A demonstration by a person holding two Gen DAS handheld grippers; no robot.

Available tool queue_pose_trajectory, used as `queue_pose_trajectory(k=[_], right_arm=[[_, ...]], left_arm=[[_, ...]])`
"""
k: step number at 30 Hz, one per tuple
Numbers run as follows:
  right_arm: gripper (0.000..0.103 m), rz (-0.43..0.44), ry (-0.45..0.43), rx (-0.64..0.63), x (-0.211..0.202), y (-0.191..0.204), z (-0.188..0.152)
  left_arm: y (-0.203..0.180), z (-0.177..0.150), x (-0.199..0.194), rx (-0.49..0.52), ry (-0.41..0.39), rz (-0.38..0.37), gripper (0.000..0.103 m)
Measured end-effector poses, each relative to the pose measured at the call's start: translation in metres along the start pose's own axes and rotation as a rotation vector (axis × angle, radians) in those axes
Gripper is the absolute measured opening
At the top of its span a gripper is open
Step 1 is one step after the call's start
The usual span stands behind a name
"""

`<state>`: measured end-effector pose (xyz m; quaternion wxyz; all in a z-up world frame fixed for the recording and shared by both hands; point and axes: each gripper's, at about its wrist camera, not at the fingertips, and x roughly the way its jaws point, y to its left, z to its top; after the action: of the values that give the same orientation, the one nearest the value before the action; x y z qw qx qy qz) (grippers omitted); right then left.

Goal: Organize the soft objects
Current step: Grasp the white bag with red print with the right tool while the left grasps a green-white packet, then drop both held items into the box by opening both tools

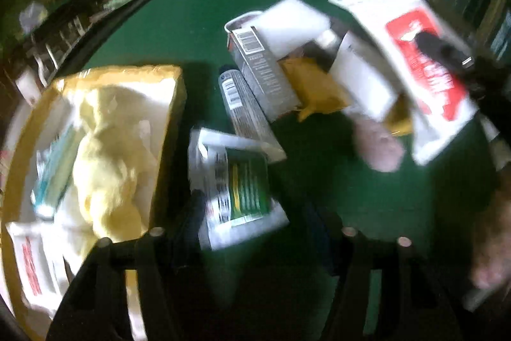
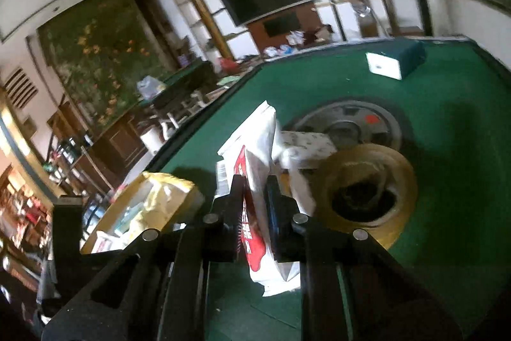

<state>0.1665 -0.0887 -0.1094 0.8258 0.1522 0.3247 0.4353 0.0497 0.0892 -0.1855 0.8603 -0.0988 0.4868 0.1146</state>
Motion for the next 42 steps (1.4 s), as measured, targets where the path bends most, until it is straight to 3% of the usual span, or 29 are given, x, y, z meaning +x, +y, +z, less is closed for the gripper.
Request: queue_pose_trajectory(k=[1, 2, 3, 4, 5, 10, 12, 17, 21, 24, 30, 36, 42], right_arm=[[0.013, 0.019, 0.016, 0.024, 0.003, -0.003, -0.001], [0.013, 0.025, 0.024, 0.036, 0.005, -0.004, -0.001], [0.013, 0.026, 0.027, 0.043, 0.006, -0.005, -0.001], [0.013, 0.033, 0.036, 0.04, 0.008, -0.004, -0.001], [0.013, 0.036, 0.034, 0.04, 0.009, -0.003, -0.001], [0.013, 0.068, 0.019, 0.043, 0.005, -0.001, -0.001], [0.013, 0.09, 0.019, 0.052, 0.004, -0.002, -0.002], [0.013, 0.172, 0.032, 0.072, 0.003, -0.001, -0.005], [0.013, 0.236, 0.065, 0.079, 0.004, 0.006, -0.01], [0.013, 0.257, 0.088, 0.075, 0.0, 0.024, -0.014], [0.013, 0.419, 0.121, 0.11, -0.014, 0.088, -0.014], [0.013, 0.435, 0.199, 0.095, 0.026, 0.149, -0.032], [0.014, 0.387, 0.324, 0.121, 0.091, 0.162, -0.063]], left_arm=[[-0.002, 0.004, 0.006, 0.005, 0.007, 0.025, 0.051], [-0.005, 0.006, 0.012, 0.029, 0.012, 0.055, 0.035], [-0.009, 0.009, 0.02, 0.05, 0.027, 0.086, 0.032], [-0.012, 0.01, 0.028, 0.07, 0.043, 0.133, 0.011], [-0.015, 0.011, 0.032, 0.097, 0.038, 0.192, 0.006], [-0.014, 0.011, 0.03, 0.097, 0.062, 0.189, 0.005], [-0.004, 0.005, 0.013, 0.026, 0.046, 0.065, 0.005], [0.021, -0.012, -0.045, -0.13, -0.009, -0.152, 0.005], [0.041, -0.025, -0.091, -0.208, -0.052, -0.234, 0.005], [0.064, -0.032, -0.13, -0.239, -0.109, -0.241, 0.005], [0.11, -0.042, -0.187, -0.301, -0.227, -0.175, 0.005], [0.135, -0.034, -0.159, -0.345, -0.225, -0.102, 0.005], [0.16, -0.037, -0.123, -0.37, -0.148, -0.086, 0.006]])
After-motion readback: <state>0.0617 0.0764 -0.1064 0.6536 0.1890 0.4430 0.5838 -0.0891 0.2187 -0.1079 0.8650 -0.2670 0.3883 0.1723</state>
